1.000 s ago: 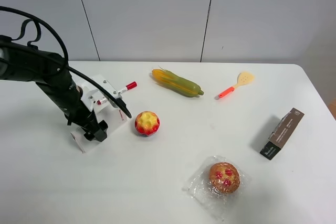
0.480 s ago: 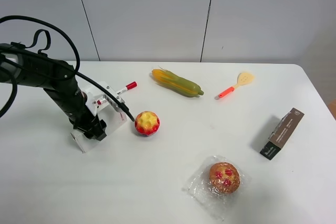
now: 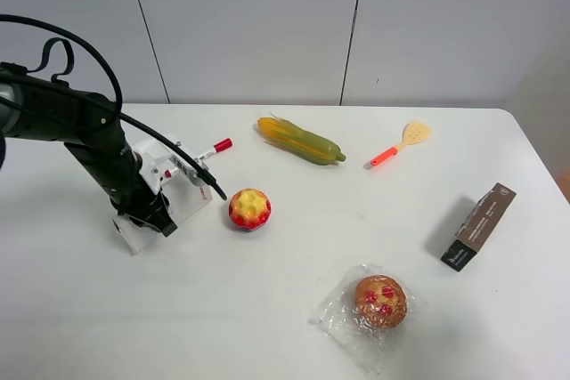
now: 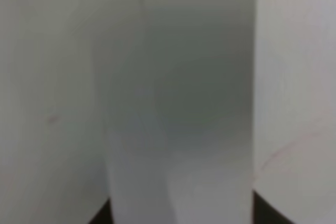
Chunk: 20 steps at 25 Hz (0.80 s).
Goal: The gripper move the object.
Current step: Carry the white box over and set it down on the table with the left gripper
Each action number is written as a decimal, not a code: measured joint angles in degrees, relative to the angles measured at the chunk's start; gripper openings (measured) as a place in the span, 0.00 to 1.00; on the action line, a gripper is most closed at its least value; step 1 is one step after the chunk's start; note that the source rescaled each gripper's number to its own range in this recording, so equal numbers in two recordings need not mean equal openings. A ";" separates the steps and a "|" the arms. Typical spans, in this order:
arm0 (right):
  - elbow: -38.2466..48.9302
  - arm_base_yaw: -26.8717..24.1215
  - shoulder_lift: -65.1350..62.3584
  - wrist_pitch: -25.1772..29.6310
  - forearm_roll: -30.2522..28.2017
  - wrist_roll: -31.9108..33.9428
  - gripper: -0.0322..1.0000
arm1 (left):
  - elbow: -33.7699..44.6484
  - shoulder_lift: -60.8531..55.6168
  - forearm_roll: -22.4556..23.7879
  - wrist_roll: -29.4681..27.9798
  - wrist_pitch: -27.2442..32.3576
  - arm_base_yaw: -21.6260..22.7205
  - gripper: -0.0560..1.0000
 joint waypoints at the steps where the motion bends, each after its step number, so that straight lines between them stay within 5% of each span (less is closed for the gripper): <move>1: 0.00 0.00 0.00 0.00 0.00 0.00 1.00 | 0.00 -0.86 0.00 -0.05 0.53 0.00 0.05; 10: 0.00 0.00 0.00 0.00 0.00 0.00 1.00 | -3.39 -9.21 0.28 -1.78 10.48 0.00 0.05; 16: 0.00 0.00 0.00 0.00 0.00 0.00 1.00 | -16.81 -9.63 0.76 -1.91 22.36 -0.23 0.05; 20: 0.00 0.00 0.00 0.00 0.00 0.00 1.00 | -25.12 -9.66 0.96 -2.15 24.77 -2.72 0.05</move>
